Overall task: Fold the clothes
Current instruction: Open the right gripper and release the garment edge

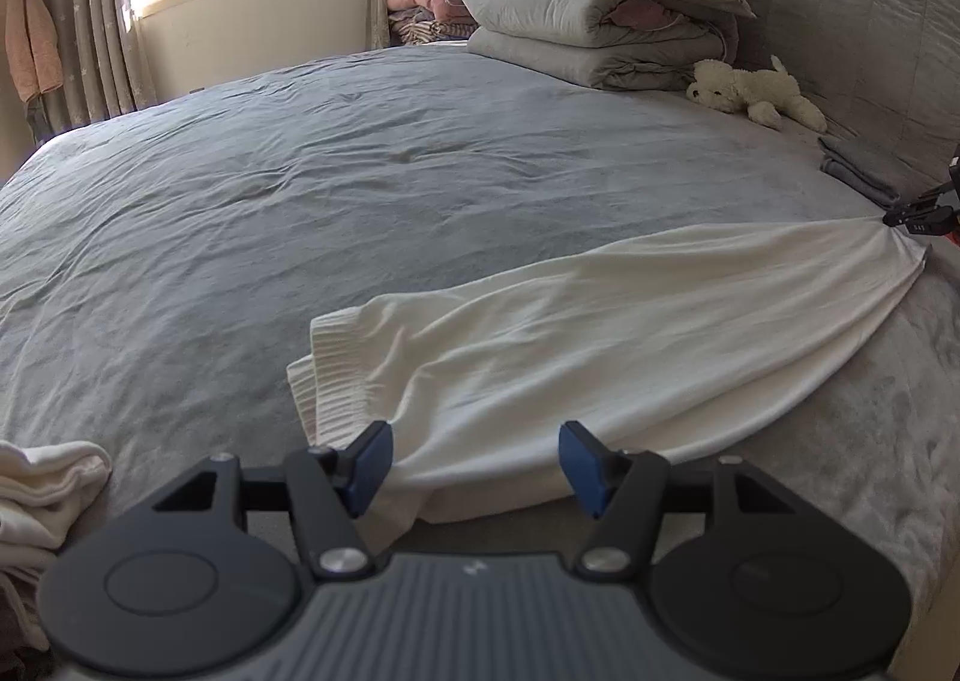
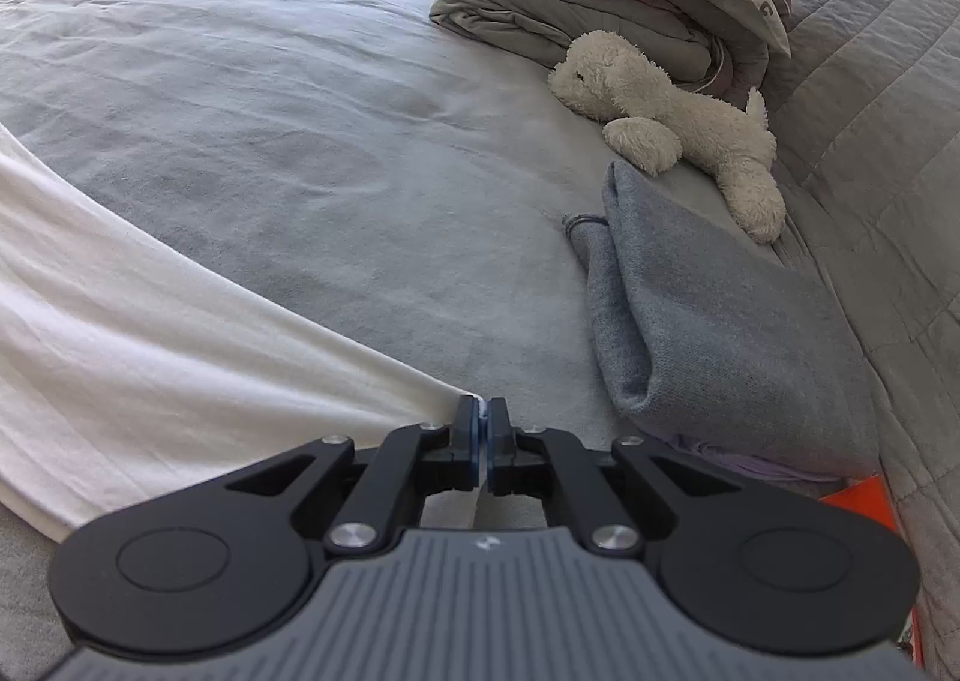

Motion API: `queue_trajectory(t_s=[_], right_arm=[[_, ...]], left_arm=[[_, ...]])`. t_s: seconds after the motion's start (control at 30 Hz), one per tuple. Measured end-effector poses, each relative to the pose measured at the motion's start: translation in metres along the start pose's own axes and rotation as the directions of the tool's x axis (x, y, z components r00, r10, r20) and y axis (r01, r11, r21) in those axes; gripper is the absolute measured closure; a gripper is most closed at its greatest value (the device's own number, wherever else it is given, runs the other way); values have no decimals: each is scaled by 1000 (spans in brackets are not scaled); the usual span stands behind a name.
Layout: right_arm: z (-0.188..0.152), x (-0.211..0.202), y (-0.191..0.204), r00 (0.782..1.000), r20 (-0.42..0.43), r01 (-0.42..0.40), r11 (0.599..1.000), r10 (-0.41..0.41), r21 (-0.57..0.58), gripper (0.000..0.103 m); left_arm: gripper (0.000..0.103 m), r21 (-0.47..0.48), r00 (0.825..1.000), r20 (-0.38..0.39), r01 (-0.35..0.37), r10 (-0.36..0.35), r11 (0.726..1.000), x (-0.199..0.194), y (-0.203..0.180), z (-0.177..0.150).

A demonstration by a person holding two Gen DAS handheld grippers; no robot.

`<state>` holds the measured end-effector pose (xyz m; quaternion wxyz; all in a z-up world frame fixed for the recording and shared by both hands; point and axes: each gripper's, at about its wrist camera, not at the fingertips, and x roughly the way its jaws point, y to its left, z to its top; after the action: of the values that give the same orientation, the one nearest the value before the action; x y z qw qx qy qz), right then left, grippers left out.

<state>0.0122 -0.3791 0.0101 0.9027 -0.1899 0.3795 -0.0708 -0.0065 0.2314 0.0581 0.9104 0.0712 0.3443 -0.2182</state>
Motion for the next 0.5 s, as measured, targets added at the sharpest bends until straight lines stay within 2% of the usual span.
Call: queue_trajectory(t_s=[0.07,0.13,0.17,0.2,0.23,0.3,0.4,0.5], right_arm=[[2,-4,5,1000,7,21,1000,-21,-10,101],[6,-13,9,1000,7,4,1000,-4,-18,85],[9,-20,12,1000,16,7,1000,-6,-25,81],[12,-28,16,1000,27,9,999,-8,-33,70],[17,-39,21,999,54,5,999,-2,-47,65],[30,-62,38,992,117,-35,995,45,-89,65],[49,-93,73,966,204,-126,977,161,-171,62],[66,-118,132,929,246,-194,930,277,-314,61]], left_arm=[[40,-22,1000,7,-3,3,1000,-2,4,1],[39,-58,1000,18,3,-2,998,-8,9,2],[37,-65,1000,21,1,1,998,-12,11,3],[35,-70,1000,22,-13,15,997,-15,12,5],[32,-84,1000,23,-19,21,996,-21,14,7],[25,-128,999,20,-42,45,991,-28,19,14],[22,-289,995,-34,-101,95,952,-31,33,25],[22,-451,988,-96,-154,124,879,-29,44,29]])
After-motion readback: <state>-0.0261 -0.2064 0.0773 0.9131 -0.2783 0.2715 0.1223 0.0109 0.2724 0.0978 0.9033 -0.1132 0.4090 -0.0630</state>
